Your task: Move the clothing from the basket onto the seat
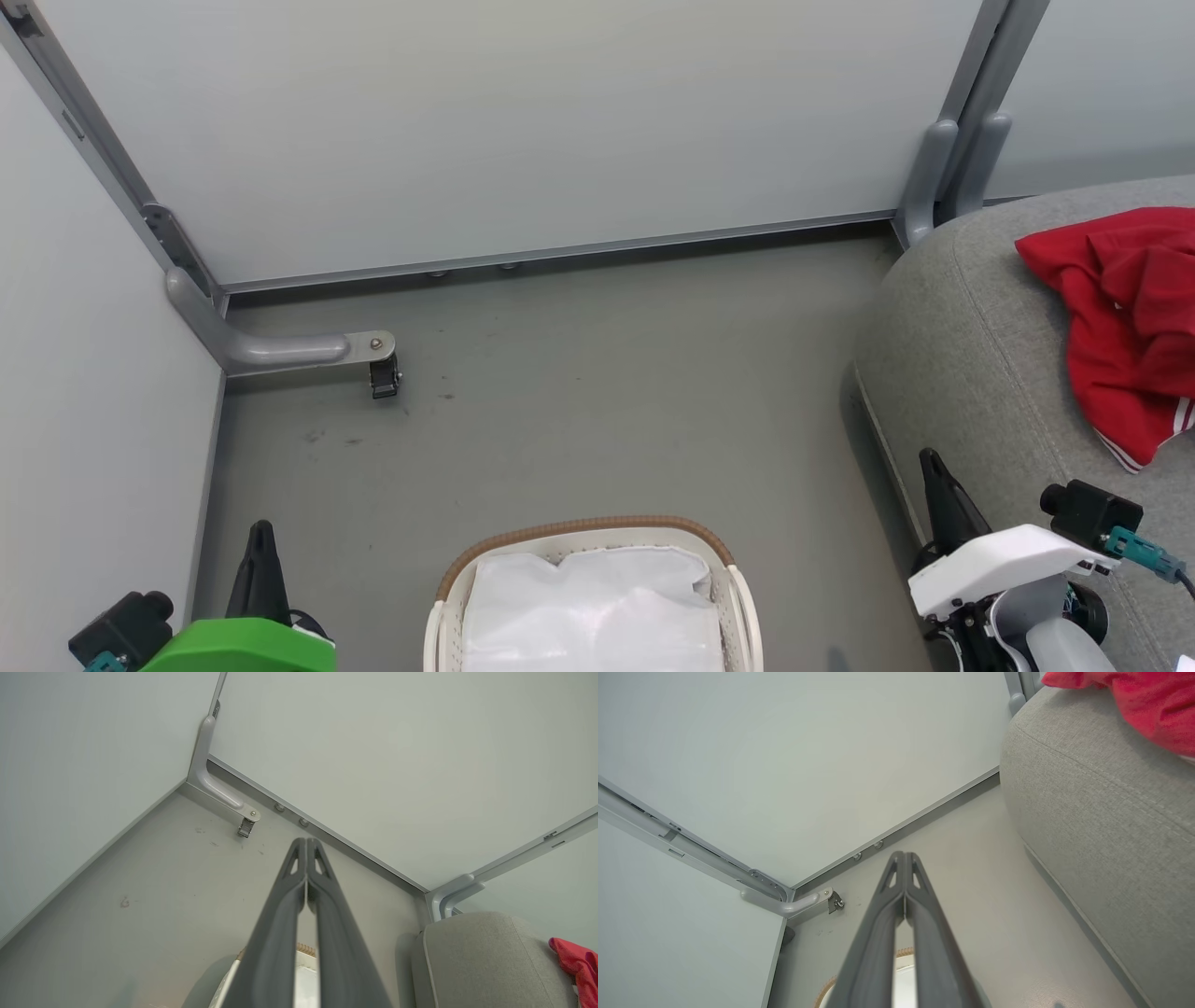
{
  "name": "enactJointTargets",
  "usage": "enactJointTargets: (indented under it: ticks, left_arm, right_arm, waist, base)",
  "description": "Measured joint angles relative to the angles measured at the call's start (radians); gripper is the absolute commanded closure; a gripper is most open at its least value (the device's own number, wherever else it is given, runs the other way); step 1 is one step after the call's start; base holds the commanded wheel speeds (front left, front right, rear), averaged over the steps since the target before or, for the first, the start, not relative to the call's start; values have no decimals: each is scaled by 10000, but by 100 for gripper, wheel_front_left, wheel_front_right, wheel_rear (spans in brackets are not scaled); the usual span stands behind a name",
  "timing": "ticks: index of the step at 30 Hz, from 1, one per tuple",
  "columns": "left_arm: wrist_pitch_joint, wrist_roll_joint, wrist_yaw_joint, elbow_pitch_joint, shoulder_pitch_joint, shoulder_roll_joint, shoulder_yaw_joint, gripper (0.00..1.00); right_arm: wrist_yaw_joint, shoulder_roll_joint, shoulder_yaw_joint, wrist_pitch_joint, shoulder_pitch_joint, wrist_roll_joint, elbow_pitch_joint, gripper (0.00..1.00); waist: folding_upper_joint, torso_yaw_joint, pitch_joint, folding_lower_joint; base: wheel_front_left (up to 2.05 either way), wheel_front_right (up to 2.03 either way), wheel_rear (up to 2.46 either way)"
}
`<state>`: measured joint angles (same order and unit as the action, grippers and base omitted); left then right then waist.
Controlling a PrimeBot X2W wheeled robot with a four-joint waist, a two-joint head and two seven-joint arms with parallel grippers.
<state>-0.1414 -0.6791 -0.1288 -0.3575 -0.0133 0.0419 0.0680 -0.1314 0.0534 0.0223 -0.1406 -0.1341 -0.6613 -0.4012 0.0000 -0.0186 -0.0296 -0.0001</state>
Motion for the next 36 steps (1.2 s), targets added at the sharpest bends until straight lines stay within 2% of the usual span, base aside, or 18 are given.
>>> enactJointTargets:
  ticks: [36]
  left_arm:
    - [1179,-4334,0,537,-407,12,224,100]
  right_arm:
    - [2,-23,-635,1185,59,-4412,721,100]
  waist:
    - [0,67,96,0]
  base:
    - [0,0,0]
